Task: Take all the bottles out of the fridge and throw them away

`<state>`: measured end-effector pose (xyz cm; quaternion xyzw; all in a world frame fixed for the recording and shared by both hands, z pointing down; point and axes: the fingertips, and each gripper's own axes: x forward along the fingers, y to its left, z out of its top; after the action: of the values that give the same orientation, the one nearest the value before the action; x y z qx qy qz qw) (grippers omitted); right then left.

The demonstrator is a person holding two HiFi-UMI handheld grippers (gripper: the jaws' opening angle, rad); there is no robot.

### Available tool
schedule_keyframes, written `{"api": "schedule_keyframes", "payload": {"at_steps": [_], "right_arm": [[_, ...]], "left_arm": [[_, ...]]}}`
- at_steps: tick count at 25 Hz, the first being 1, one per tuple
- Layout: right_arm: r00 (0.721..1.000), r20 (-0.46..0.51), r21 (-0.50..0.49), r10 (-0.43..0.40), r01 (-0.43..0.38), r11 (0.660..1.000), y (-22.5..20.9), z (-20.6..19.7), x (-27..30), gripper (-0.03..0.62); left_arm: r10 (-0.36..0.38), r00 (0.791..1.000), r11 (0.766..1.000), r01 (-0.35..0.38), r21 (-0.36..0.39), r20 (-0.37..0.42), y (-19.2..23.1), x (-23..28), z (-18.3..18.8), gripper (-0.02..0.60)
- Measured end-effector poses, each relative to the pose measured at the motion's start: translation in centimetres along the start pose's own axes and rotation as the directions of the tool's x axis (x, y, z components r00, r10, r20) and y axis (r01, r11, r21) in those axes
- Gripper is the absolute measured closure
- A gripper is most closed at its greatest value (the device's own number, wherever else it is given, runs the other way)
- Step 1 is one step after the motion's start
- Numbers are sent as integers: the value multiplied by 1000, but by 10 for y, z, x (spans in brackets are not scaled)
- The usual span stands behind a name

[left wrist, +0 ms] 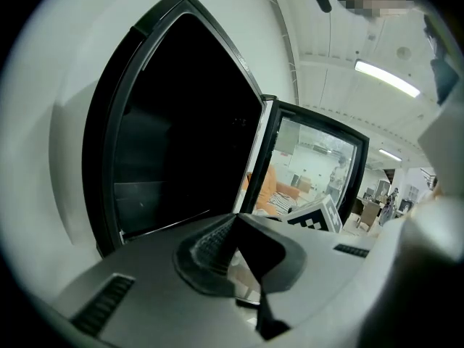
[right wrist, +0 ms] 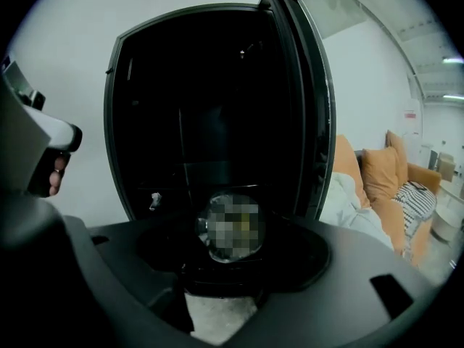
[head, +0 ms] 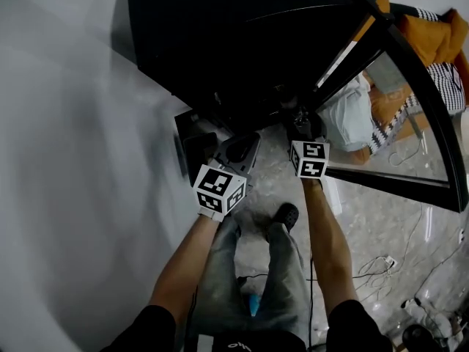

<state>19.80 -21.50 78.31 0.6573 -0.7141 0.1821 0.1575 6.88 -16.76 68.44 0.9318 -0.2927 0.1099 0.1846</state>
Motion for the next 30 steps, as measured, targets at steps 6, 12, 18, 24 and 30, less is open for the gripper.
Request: {"api": "schedule_keyframes", "payload": {"at_steps": [6, 12, 18, 24, 30], "right_arm": [[999, -29, 5, 22, -22, 1000, 8, 11, -43, 292], [995, -88, 21, 40, -39, 999, 8, 32, -103, 292], [993, -105, 24, 57, -55, 998, 4, 74, -167, 292], [991, -89, -7, 103, -104, 995, 13, 115, -202, 292], [985, -81, -32, 154, -157, 987, 27, 136, -208, 292]], "left_arm": [[26, 1000, 999, -26, -20, -6, -16, -17, 17, 583], [52, 998, 998, -53, -36, -28, -45, -41, 46, 583], [83, 997, 996, -83, -33, -11, -74, -67, 95, 583], [126, 991, 991, -125, -38, 33, -92, -87, 133, 583], [189, 980, 981, -186, -55, 55, -86, -106, 145, 583]]}}
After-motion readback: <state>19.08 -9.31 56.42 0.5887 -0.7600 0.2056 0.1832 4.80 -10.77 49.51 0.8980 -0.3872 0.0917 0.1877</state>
